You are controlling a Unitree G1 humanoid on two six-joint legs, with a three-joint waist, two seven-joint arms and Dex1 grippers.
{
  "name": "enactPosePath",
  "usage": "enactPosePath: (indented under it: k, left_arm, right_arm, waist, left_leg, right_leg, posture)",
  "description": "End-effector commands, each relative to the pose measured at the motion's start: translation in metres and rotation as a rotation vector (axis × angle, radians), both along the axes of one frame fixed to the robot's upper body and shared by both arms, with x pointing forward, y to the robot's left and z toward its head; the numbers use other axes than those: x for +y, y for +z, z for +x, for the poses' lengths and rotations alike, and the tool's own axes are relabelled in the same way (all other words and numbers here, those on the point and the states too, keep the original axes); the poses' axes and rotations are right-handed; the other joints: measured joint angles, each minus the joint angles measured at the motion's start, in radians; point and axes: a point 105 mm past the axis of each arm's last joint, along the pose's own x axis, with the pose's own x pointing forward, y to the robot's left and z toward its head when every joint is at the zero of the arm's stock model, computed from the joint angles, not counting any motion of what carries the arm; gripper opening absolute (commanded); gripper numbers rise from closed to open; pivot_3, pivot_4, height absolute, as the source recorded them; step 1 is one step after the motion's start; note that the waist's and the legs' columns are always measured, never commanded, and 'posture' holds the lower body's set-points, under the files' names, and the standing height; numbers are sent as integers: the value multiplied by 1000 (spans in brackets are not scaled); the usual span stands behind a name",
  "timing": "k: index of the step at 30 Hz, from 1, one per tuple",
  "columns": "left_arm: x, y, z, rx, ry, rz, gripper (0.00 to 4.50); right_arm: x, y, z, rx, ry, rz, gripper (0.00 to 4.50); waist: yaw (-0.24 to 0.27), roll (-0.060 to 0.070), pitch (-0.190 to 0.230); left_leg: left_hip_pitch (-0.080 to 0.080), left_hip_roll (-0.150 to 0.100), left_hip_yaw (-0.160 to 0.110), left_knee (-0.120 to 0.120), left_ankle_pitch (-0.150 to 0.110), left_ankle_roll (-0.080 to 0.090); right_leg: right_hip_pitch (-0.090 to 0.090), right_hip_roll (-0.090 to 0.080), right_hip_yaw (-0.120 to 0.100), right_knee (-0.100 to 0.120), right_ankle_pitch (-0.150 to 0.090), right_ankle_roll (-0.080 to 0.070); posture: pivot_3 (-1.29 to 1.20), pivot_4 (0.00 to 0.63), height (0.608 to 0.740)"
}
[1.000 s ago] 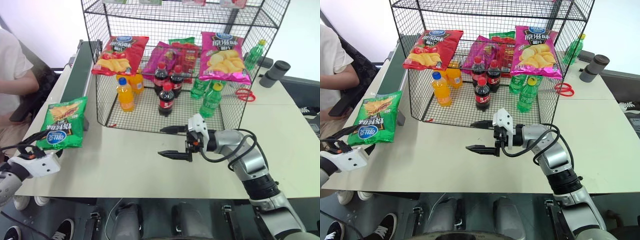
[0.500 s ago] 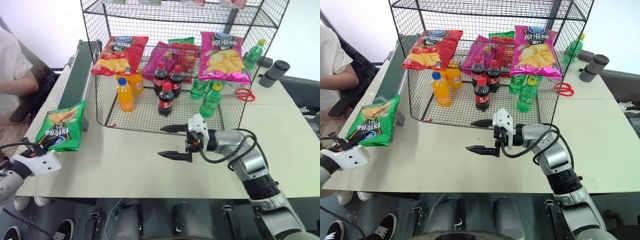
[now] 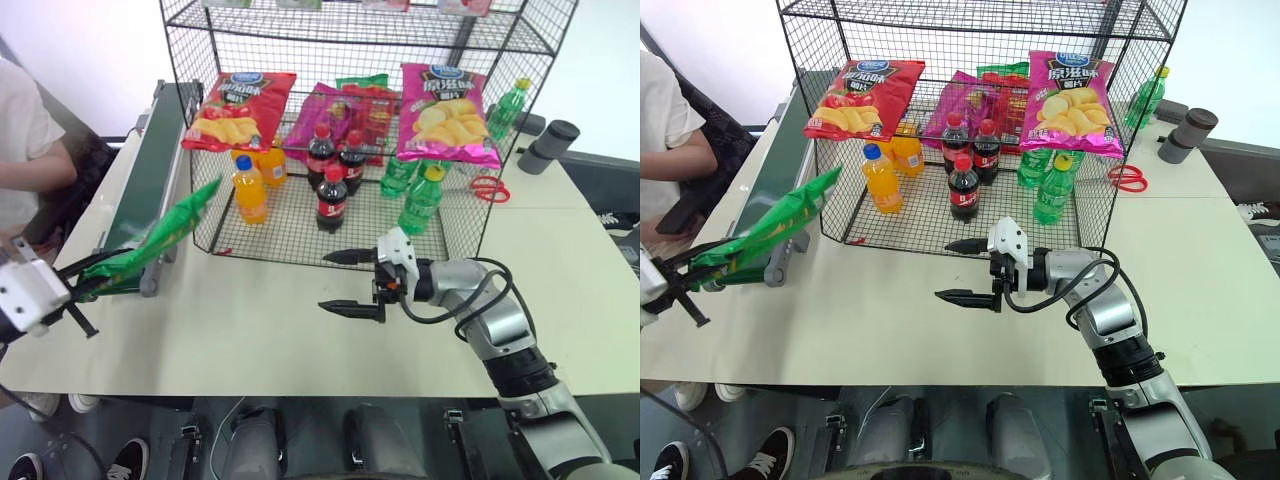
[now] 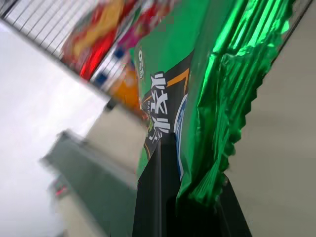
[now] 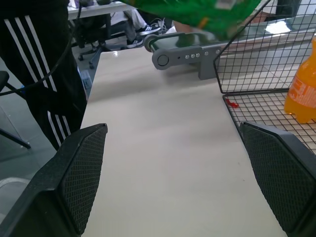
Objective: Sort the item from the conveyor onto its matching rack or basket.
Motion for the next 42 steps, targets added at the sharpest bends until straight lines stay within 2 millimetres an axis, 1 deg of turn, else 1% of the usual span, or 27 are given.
enactPosePath:
  k: [1, 3, 5, 6, 10, 12, 15, 17, 19, 20, 22, 24, 28, 31, 33, 34, 37, 40, 42]
  left_arm:
    - [-21, 20, -15, 103, -142, -188, 13]
    - [-38, 21, -20, 195, -219, -308, 13]
    - [-57, 23, -22, 277, -318, -445, 13]
    - [-64, 24, -22, 303, -350, -492, 13]
    - [-94, 18, -22, 445, -534, -654, 13]
    - [-101, 19, -15, 482, -603, -732, 13]
    - [-109, 21, -6, 552, -700, -835, 13]
    - [-114, 24, 0, 592, -749, -878, 13]
    - [-118, 20, 4, 621, -776, -857, 13]
    - [-119, 20, 7, 644, -789, -886, 13]
    - [-123, 16, 9, 694, -827, -896, 13]
    - [-127, 16, 9, 737, -860, -919, 13]
    - [-132, 15, 8, 806, -903, -960, 13]
    - [-133, 17, 10, 816, -905, -963, 13]
    - [-132, 19, 13, 810, -900, -982, 13]
    - [-132, 19, 13, 813, -901, -986, 0]
    - [-133, 16, 12, 813, -881, -973, 0]
    - [-133, 14, 10, 817, -873, -978, 0]
    - [-135, 12, 9, 822, -871, -973, 0]
  right_arm:
    - [-10, 15, 3, -41, -18, 30, 4500]
    - [-16, 18, 0, -10, -23, 51, 4500]
    - [-25, 24, -10, 63, -10, 90, 4500]
    - [-28, 27, -14, 107, -2, 112, 4500]
    - [-47, 45, -35, 396, 55, 219, 4500]
    - [-55, 52, -39, 450, 64, 244, 4500]
    - [-62, 61, -40, 467, 47, 266, 4500]
    - [-61, 66, -43, 440, 44, 257, 4500]
    - [-57, 67, -48, 458, 59, 261, 4500]
    - [-54, 67, -51, 466, 65, 263, 4500]
    - [-45, 61, -51, 427, 55, 242, 4500]
    - [-40, 56, -42, 392, 6, 243, 4500]
    - [-30, 62, -45, 381, 52, 267, 4500]
    - [-28, 64, -48, 399, 81, 266, 4500]
    - [-29, 63, -54, 426, 114, 254, 4500]
    - [-29, 63, -56, 433, 121, 252, 3974]
    - [-32, 68, -57, 453, 136, 270, 2895]
    - [-35, 73, -54, 467, 128, 303, 1573]
    - [-35, 75, -52, 475, 125, 315, 531]
  waist:
    - [2, 0, 0]
    - [5, 0, 0]
    - [12, 0, 0]
    - [13, 0, 0]
    - [10, 1, 1]
    - [9, 1, 0]
    - [5, 1, 0]
    - [6, 1, 0]
    - [5, 1, 0]
    - [6, 1, 0]
    - [7, 0, 0]
    - [6, 0, 0]
    - [8, 0, 0]
    - [8, 0, 0]
    - [10, 0, 0]
    - [9, 0, 0]
    - [8, 0, 0]
    - [7, 0, 0]
    - [7, 0, 0]
  left_leg:
    - [0, 0, 0, 0, 0, 0]
    - [0, 0, 0, 0, 0, 0]
    - [0, -1, -1, 0, 0, 0]
    - [0, -1, -2, 1, 0, 0]
    - [1, -1, -3, 1, 0, 0]
    - [1, -2, -5, 1, 0, 0]
    - [2, -1, -5, 1, 0, 0]
    - [2, -2, -6, 1, 0, 0]
    - [1, -2, -6, 1, 0, 0]
    - [1, -2, -6, 1, 0, 0]
    - [0, -2, -6, 1, 0, 0]
    - [0, -2, -6, 1, 0, 0]
    - [0, -2, -6, 1, 0, 0]
    - [0, -2, -7, 2, 0, 0]
    - [0, -2, -7, 2, 0, 0]
    - [-1, -2, -7, 2, 0, 0]
    - [-1, -2, -7, 1, 0, 0]
    - [0, -2, -7, 1, 0, 0]
    - [0, -2, -7, 1, 0, 0]
  right_leg:
    - [0, 0, 0, 0, 0, 0]
    - [0, 1, 0, 0, 0, 0]
    - [2, 0, 0, 0, 0, 0]
    - [2, 0, 0, 0, 0, 0]
    - [3, 0, 0, 0, 0, 0]
    - [4, 1, 0, 0, 0, 0]
    - [4, 3, 1, 0, 0, 0]
    - [3, 3, 1, 0, 0, 0]
    - [3, 3, 1, 0, 0, 0]
    - [3, 3, 1, 0, 0, 0]
    - [3, 3, 1, -1, 0, 0]
    - [3, 3, 1, -1, 0, 0]
    - [2, 3, 1, -1, 0, 0]
    - [2, 3, 1, -1, 0, 0]
    - [2, 3, 1, -1, 0, 0]
    - [2, 2, 1, -1, 0, 0]
    - [2, 2, 1, -1, 0, 0]
    - [2, 3, 1, -1, 0, 0]
    - [2, 3, 1, -1, 0, 0]
  posture:
    - [0, 150, 740]
    - [0, 150, 740]
    - [0, 150, 740]
    - [0, 150, 740]
    - [0, 150, 740]
    - [0, 150, 740]
    - [0, 150, 740]
    - [0, 150, 740]
    - [0, 150, 740]
    - [0, 150, 740]
    - [0, 150, 740]
    - [0, 150, 740]
    - [0, 150, 740]
    - [0, 150, 740]
    - [0, 150, 740]
    - [0, 150, 740]
    - [0, 150, 740]
    - [0, 150, 740]
    - [0, 150, 740]
